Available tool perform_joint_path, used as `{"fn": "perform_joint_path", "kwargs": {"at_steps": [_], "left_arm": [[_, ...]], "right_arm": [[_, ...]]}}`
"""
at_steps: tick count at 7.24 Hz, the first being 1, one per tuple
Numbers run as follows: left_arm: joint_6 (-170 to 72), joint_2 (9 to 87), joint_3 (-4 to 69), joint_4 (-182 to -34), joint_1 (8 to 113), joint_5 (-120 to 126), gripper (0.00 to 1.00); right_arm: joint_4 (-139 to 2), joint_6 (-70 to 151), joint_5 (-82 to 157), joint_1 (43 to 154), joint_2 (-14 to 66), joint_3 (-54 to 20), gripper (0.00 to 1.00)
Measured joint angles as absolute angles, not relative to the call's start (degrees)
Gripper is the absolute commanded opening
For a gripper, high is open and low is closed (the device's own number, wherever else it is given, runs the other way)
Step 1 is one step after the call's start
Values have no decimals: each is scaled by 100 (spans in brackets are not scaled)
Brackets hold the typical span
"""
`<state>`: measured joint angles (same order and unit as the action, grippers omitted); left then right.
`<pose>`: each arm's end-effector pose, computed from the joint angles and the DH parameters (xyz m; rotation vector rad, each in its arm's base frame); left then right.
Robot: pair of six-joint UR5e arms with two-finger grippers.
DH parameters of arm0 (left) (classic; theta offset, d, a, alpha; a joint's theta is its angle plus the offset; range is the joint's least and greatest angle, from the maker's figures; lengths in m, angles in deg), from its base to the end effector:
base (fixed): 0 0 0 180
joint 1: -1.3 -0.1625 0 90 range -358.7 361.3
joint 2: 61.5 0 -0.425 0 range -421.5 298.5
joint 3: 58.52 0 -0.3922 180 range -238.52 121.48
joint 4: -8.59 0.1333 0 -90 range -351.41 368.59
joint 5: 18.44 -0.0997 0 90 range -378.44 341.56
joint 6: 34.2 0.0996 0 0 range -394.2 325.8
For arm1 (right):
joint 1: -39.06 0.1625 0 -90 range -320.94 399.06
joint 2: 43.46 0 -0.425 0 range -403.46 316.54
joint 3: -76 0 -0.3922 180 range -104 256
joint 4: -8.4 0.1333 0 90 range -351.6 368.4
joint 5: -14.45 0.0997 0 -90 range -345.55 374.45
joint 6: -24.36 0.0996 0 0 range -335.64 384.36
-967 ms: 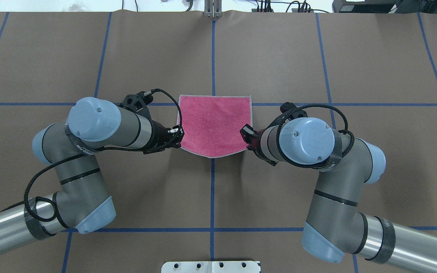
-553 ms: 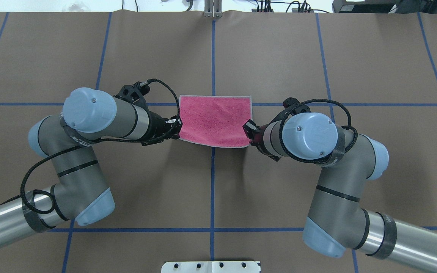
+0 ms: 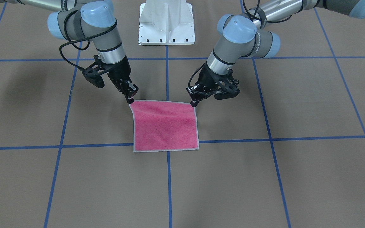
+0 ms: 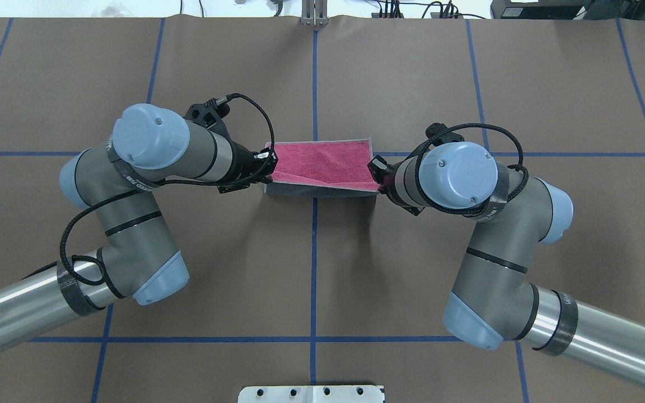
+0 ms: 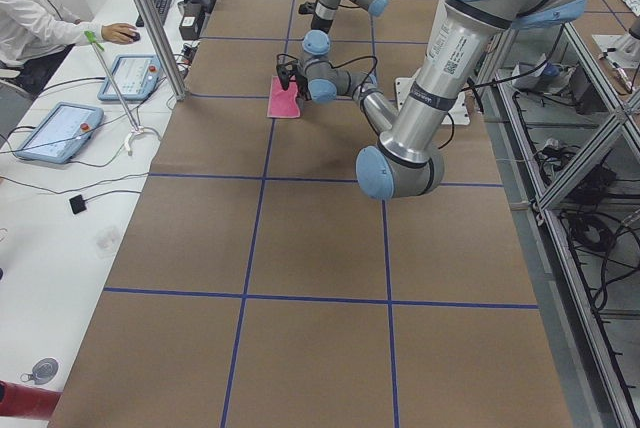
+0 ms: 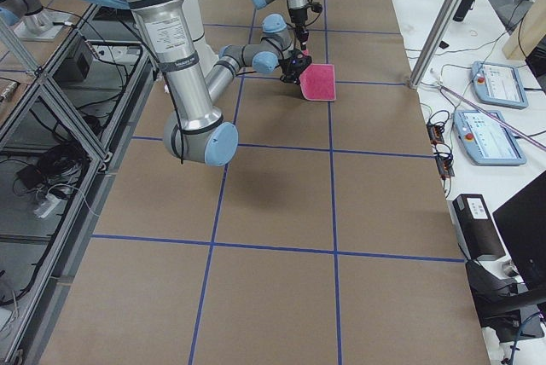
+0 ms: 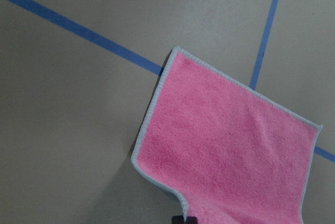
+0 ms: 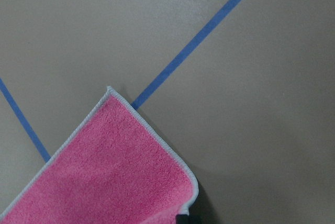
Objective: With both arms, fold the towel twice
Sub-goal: 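Lift the near edge with both grippers and fold it toward the far edge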
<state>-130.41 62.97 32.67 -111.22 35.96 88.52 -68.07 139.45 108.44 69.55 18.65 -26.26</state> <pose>0.5060 -0.4766 0.2331 0.0239 1.1742 -0.4615 -0.4854 -0.4325 0.2638 -0.0210 -0.9713 0.8632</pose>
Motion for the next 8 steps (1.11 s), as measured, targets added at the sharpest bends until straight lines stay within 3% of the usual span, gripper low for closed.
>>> {"fn": "perform_joint_path", "kwargs": {"at_steps": [8], "left_arm": [[-13016,6753,2445,-11131,3888,8837,0]], "right_arm": [[-6751,13552,10840,7316,1192,-1642,0]]}}
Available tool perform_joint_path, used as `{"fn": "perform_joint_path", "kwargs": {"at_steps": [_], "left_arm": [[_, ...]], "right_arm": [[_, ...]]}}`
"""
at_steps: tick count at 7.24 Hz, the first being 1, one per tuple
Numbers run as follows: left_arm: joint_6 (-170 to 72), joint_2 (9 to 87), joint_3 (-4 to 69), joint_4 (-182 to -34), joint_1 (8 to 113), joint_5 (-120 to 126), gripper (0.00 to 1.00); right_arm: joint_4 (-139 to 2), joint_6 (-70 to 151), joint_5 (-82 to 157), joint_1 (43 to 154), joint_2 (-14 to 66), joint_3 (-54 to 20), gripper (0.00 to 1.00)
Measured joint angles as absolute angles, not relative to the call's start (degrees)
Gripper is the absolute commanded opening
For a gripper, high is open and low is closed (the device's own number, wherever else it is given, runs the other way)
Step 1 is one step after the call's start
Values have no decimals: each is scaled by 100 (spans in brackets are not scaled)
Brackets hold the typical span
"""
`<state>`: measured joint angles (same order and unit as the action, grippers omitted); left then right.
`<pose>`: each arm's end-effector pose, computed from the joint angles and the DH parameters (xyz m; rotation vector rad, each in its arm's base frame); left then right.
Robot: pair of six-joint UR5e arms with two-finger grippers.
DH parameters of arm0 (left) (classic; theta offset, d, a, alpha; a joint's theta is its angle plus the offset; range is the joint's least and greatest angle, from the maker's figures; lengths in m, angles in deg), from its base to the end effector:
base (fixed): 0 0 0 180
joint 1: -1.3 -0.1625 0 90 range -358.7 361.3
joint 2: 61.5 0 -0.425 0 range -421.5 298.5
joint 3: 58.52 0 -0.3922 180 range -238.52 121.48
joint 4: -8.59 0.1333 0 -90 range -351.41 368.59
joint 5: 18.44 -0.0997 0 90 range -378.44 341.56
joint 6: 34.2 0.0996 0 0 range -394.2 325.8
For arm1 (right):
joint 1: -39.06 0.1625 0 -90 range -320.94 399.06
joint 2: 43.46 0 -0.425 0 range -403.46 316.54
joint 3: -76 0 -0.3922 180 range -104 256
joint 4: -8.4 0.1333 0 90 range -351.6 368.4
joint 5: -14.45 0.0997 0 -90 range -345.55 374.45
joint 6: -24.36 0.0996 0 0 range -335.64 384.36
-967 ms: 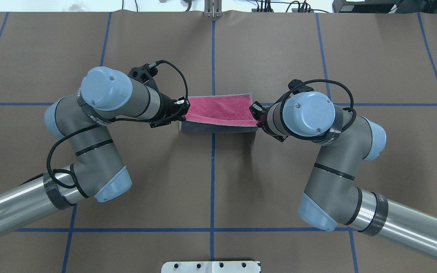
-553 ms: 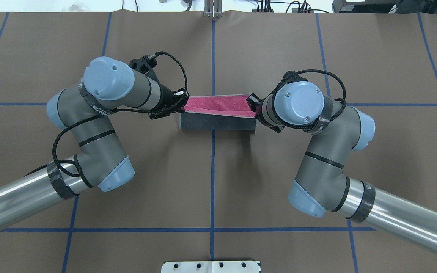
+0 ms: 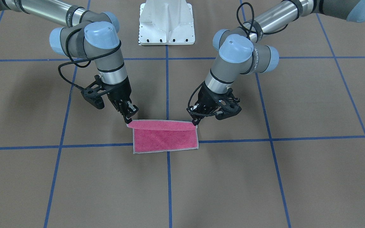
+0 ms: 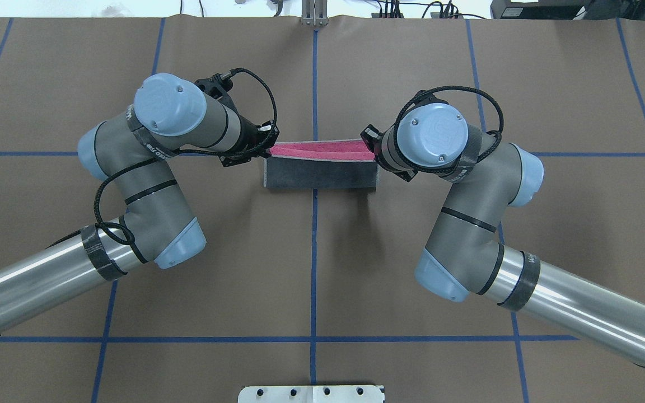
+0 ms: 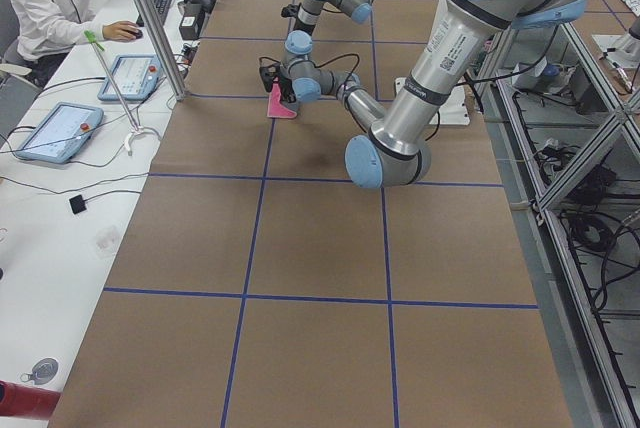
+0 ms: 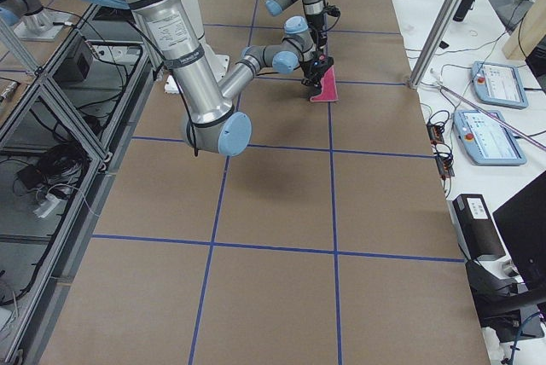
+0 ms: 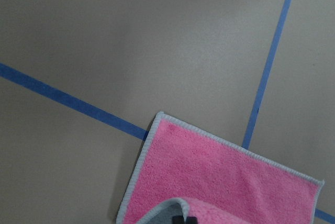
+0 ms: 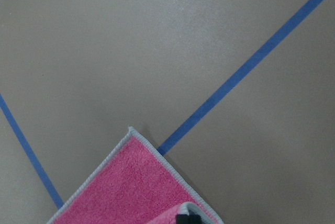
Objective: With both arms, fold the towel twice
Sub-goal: 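Lift the near edge with both grippers and fold it toward the far edge, then lower the folded edge onto the far edge and open both grippers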
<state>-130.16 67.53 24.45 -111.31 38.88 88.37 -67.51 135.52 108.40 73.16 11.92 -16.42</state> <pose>0.5158 -0.5288 0.2418 0.0384 1.1168 -0.5222 -0.5042 -0.4940 0.2607 0.0379 -0.9248 0.8668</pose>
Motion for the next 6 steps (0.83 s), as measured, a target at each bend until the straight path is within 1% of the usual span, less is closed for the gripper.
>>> {"fn": "perform_joint_path", "kwargs": {"at_steps": [3,6], "left_arm": [[-13009,6861,2127,-11246,3931,8827,0],[-12965,6913,1872,-11386,4000,8826,0]], "right_arm": [[-6745,13535,10846,7392,925,-1261,0],[-6744,13515,10841,7450,829,-1089,0]]}}
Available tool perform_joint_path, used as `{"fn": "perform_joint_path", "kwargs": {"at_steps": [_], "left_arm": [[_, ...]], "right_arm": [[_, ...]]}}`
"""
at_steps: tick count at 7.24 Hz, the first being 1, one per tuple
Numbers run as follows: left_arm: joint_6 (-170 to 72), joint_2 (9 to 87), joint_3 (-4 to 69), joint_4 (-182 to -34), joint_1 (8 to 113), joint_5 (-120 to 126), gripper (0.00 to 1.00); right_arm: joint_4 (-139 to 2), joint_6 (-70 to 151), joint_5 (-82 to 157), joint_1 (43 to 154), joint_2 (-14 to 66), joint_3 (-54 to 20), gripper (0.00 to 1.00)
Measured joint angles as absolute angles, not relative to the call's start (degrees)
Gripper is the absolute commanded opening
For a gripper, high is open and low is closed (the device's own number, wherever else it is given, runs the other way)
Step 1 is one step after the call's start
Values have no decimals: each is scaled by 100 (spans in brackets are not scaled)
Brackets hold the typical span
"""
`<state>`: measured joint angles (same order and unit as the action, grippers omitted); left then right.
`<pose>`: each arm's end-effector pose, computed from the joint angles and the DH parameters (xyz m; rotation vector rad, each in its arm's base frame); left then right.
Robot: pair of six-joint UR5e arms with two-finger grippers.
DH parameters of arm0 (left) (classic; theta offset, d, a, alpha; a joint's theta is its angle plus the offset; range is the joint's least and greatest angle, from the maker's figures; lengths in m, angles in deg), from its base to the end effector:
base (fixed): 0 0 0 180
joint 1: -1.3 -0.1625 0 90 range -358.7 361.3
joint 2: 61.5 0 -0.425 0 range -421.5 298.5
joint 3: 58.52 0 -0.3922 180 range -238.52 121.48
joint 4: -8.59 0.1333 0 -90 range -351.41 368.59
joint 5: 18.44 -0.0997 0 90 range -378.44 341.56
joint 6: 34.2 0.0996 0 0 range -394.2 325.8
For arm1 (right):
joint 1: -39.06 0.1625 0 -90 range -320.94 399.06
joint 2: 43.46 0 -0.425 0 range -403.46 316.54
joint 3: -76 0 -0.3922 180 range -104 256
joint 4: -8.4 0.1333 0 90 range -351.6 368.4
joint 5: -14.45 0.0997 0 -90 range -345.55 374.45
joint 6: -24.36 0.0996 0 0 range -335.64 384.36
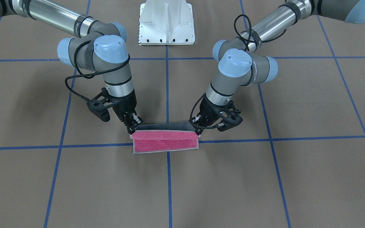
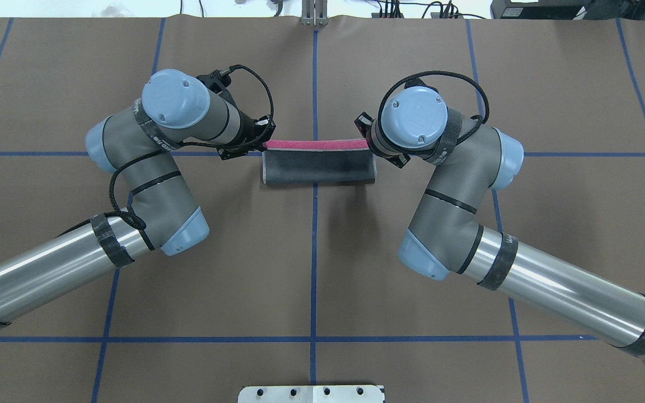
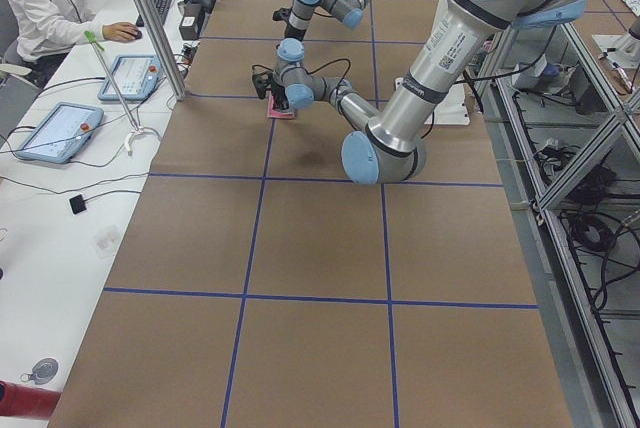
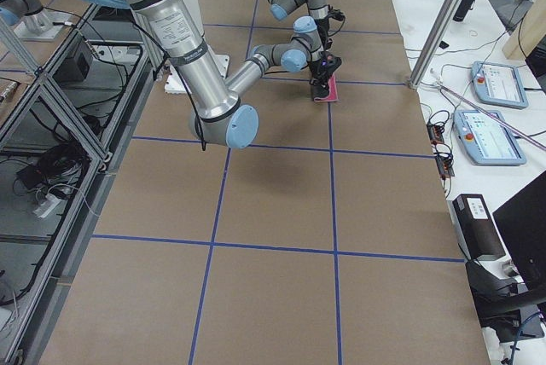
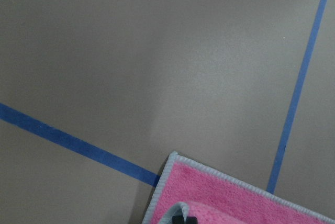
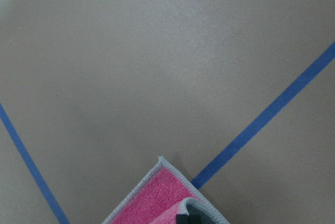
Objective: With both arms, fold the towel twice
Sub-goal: 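Lower the folded edge onto the far edge and open both grippers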
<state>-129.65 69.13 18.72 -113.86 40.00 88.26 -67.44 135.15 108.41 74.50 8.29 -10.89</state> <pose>0.5243 -0.5542 0.2623 0.0466 1.0907 -0.5406 -0.5167 -0.5229 0.2597 0.0470 -0.8928 0.8883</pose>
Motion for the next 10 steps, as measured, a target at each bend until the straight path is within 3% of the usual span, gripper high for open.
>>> {"fn": "perform_joint_path", "kwargs": {"at_steps": [7,8,10], "left_arm": [[-12938,7112,1622,-11401,4015,8826,0],[-12939,7117,1588,-11423,4015,8824,0],[-12938,7133,1438,-11567,4021,8788,15]], "right_arm": [[-6736,13510,10833,7457,621,-760,0],[-6736,13510,10832,7457,608,-742,23],[-6736,13510,10828,7487,597,-731,56]]}}
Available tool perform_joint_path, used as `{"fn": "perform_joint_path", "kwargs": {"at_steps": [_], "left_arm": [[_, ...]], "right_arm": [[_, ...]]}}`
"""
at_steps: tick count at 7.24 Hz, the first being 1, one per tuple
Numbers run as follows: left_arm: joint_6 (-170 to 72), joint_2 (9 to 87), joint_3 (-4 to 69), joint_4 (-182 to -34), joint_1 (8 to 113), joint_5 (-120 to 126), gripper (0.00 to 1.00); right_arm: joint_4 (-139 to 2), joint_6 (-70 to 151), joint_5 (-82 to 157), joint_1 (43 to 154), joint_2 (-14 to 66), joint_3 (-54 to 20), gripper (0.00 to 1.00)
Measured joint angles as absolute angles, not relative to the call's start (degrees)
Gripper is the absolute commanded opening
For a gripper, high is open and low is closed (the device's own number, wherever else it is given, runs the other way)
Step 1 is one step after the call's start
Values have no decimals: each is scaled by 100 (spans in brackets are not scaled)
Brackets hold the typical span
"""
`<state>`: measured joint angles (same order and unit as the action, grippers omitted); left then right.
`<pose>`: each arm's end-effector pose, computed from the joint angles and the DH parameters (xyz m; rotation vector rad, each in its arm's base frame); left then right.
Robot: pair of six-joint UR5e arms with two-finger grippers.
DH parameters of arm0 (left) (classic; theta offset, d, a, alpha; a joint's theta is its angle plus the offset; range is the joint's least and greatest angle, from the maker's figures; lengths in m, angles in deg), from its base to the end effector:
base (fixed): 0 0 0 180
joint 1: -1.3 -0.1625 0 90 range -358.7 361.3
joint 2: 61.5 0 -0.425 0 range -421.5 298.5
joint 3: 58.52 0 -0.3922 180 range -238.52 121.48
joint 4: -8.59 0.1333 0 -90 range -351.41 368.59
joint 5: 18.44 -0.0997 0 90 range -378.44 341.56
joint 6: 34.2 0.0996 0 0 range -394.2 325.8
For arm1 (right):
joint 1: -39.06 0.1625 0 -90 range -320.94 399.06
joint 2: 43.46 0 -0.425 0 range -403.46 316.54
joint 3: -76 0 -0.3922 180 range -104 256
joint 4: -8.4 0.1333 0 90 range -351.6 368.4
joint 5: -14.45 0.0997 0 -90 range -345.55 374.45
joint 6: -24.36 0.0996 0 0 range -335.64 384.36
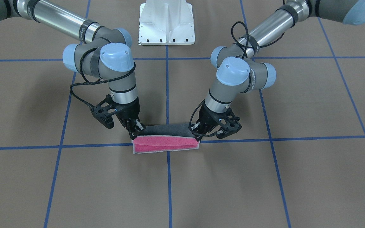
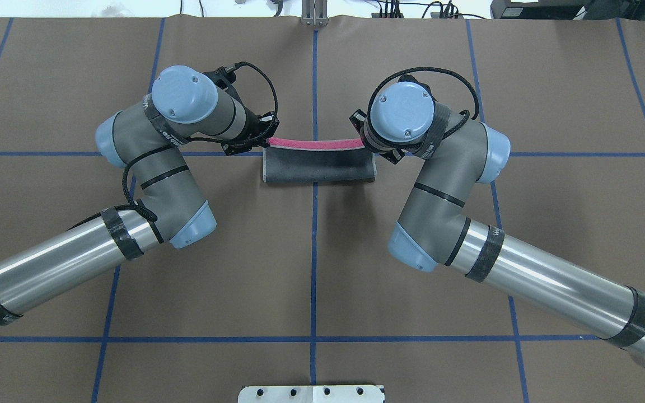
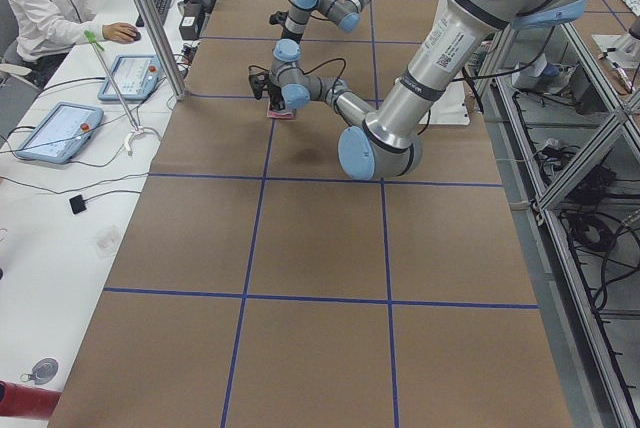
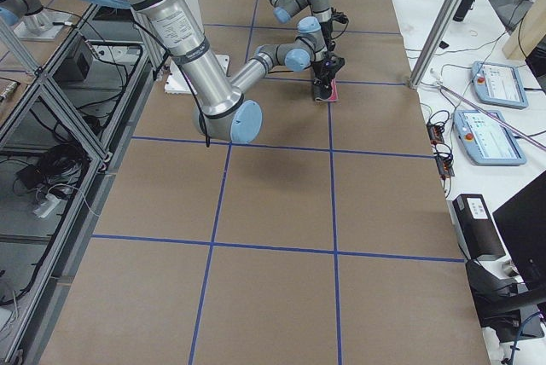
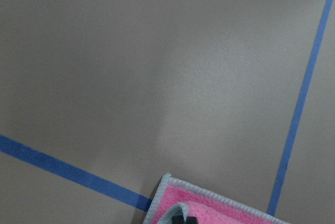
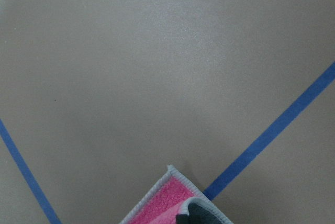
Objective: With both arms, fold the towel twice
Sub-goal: 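Lower the folded edge onto the far edge and open both grippers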
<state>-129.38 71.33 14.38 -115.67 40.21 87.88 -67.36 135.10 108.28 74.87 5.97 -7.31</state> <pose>0.5368 -0.5686 0.2654 0.0552 1.0839 -0.5449 -0.5281 -0.5372 0.2588 0.0495 -0.8718 0.8982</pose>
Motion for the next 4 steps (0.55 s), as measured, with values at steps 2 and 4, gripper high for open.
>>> {"fn": "perform_joint_path", "kwargs": {"at_steps": [2,4], "left_arm": [[-12939,7257,1189,-11672,4035,8677,31],[-12948,7382,1010,-11690,4139,8646,46]], "right_arm": [[-6736,13491,10839,7568,594,-713,69],[-6734,13420,10853,7648,594,-707,72]]}}
